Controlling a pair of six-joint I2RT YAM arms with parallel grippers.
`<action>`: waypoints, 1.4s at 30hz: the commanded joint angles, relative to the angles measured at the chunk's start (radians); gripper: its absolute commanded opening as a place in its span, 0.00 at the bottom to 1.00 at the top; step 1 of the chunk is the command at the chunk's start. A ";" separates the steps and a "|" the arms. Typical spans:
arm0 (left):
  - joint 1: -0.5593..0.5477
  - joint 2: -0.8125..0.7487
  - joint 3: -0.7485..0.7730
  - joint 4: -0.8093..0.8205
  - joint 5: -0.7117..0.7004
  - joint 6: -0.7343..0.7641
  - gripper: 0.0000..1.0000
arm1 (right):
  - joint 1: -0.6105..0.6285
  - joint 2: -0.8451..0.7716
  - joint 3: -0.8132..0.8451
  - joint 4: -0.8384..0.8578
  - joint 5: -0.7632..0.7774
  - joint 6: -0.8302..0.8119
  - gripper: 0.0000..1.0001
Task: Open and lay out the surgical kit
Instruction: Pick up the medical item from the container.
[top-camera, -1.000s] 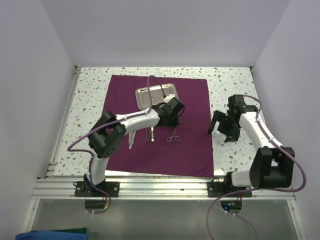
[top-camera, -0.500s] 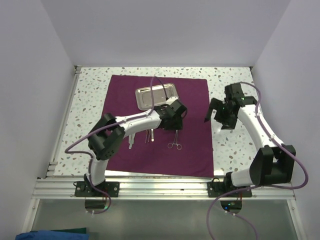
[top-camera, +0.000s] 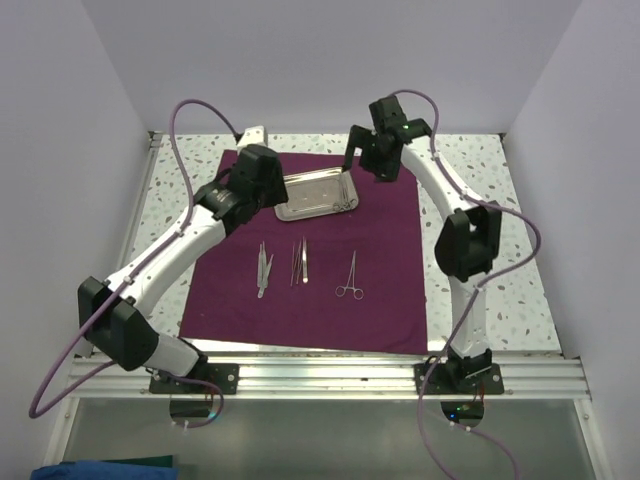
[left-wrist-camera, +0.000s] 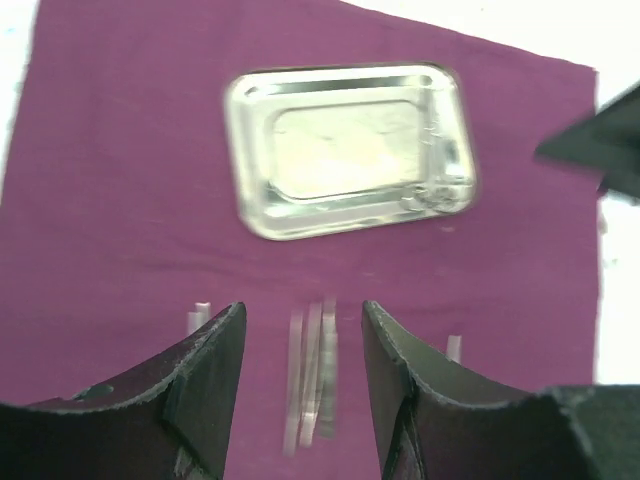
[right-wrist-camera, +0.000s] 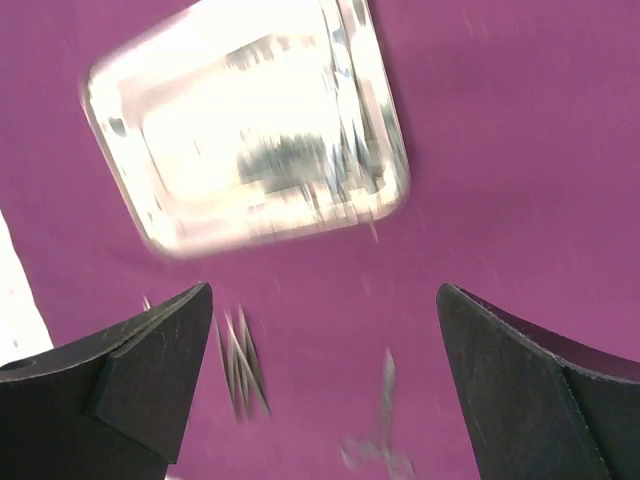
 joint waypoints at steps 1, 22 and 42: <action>0.031 -0.046 -0.081 -0.055 -0.029 0.142 0.53 | 0.003 0.191 0.259 -0.068 0.008 0.015 0.98; 0.239 -0.097 -0.213 -0.113 0.090 0.050 0.51 | 0.080 0.469 0.547 0.012 0.129 -0.077 0.95; 0.239 -0.411 -0.343 -0.199 0.141 0.022 0.51 | 0.130 0.592 0.459 -0.014 0.293 -0.108 0.53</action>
